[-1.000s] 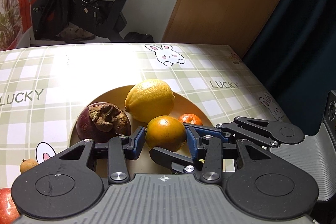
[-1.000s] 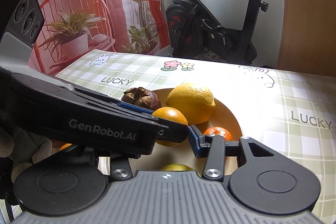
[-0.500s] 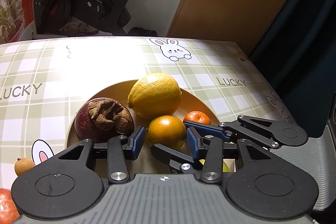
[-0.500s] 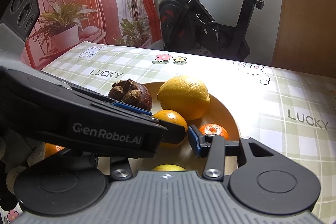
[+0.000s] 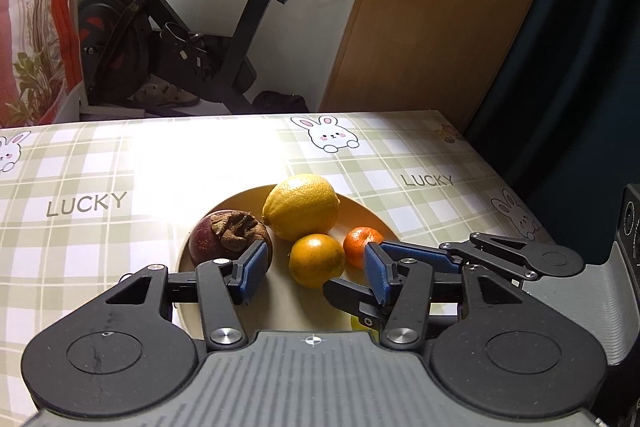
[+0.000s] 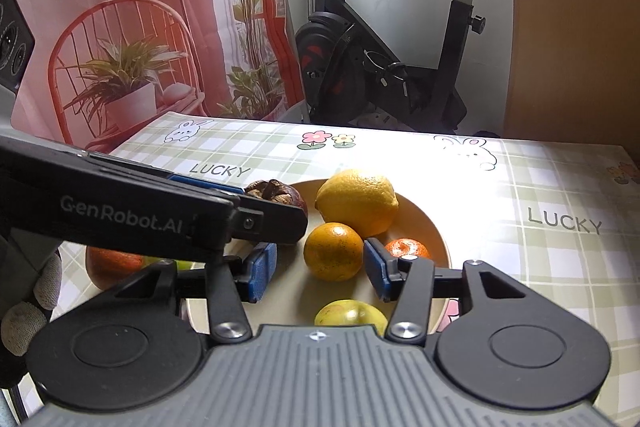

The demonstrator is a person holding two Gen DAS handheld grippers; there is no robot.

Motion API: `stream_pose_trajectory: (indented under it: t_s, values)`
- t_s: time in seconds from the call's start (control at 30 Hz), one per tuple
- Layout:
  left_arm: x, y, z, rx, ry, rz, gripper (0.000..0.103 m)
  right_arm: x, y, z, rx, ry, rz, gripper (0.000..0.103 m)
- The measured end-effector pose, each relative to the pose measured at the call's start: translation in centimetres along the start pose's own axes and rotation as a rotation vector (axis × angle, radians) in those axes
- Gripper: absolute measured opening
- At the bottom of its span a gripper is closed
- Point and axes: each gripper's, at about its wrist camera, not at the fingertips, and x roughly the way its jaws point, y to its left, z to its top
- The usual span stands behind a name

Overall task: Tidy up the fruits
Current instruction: 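Carry the orange onto the plate with both grippers and open them, then withdraw both grippers from the plate toward the fruit pile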

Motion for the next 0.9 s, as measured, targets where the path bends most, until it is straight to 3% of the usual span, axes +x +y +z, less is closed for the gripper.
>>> stream_pose_trajectory:
  t_s: [0.03,0.47,0.9]
  values:
    - [-0.6,-0.1,-0.1,0.003,-0.009,0.006,0.061,-0.3,0.2,-0.1,0.004,-0.005,0.002,0.052]
    - [-8.1,1.6,-2.2,-0.003,-0.124,0.122,0.062,-3.6,3.4,-1.2,0.086,-0.068,0.029,0.053]
    - [-13.1,4.0,-5.5,-0.067,-0.157,0.206,0.062,-4.5,6.9,-2.7,0.057,-0.062,0.057,0.053]
